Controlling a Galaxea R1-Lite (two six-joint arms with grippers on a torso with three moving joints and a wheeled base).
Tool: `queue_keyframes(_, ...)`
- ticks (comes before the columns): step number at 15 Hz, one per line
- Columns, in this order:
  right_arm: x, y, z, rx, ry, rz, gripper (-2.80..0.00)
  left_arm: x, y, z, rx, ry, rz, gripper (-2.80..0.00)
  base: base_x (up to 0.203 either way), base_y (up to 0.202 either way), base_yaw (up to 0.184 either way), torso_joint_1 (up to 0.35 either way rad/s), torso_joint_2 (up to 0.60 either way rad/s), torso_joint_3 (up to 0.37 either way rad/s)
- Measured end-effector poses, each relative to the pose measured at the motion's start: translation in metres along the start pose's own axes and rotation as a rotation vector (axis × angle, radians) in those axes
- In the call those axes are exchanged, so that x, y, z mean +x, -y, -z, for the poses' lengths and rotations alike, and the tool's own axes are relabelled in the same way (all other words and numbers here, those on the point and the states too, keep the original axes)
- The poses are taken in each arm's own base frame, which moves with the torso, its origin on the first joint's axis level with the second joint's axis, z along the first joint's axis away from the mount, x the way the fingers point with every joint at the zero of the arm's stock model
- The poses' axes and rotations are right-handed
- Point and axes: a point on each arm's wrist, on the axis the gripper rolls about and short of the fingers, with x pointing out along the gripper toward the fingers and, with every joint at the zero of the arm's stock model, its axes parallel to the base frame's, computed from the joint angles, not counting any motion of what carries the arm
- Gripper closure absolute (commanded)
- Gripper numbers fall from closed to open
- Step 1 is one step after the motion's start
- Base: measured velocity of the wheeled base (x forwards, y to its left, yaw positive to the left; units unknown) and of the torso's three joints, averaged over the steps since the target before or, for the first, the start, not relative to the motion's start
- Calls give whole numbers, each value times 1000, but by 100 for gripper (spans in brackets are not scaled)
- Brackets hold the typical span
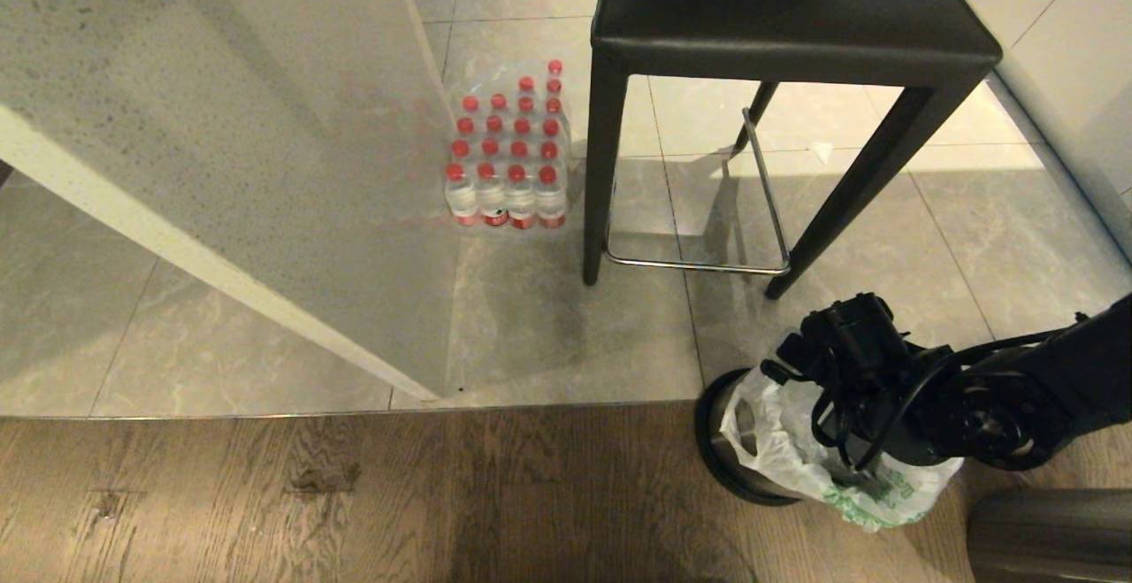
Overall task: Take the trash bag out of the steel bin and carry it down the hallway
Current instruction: Pick up the trash bag
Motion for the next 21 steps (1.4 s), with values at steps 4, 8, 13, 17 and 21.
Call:
queue_keyframes(4, -19, -7, -17, 12, 41, -31, 0, 0, 0, 0, 0, 0, 0, 0, 0, 0, 0, 0, 0, 0)
queue_keyframes(8, -50, -17, -28, 43, 52, -93, 0, 0, 0, 0, 0, 0, 0, 0, 0, 0, 0, 0, 0, 0)
queue_keyframes(13, -84, -34, -31, 113, 0, -162, 0, 0, 0, 0, 0, 0, 0, 0, 0, 0, 0, 0, 0, 0)
queue_keyframes(17, -92, -35, -15, 143, -38, -170, 0, 0, 0, 0, 0, 0, 0, 0, 0, 0, 0, 0, 0, 0)
queue_keyframes(21, -90, -49, 13, 127, -134, -168, 0, 0, 0, 0, 0, 0, 0, 0, 0, 0, 0, 0, 0, 0)
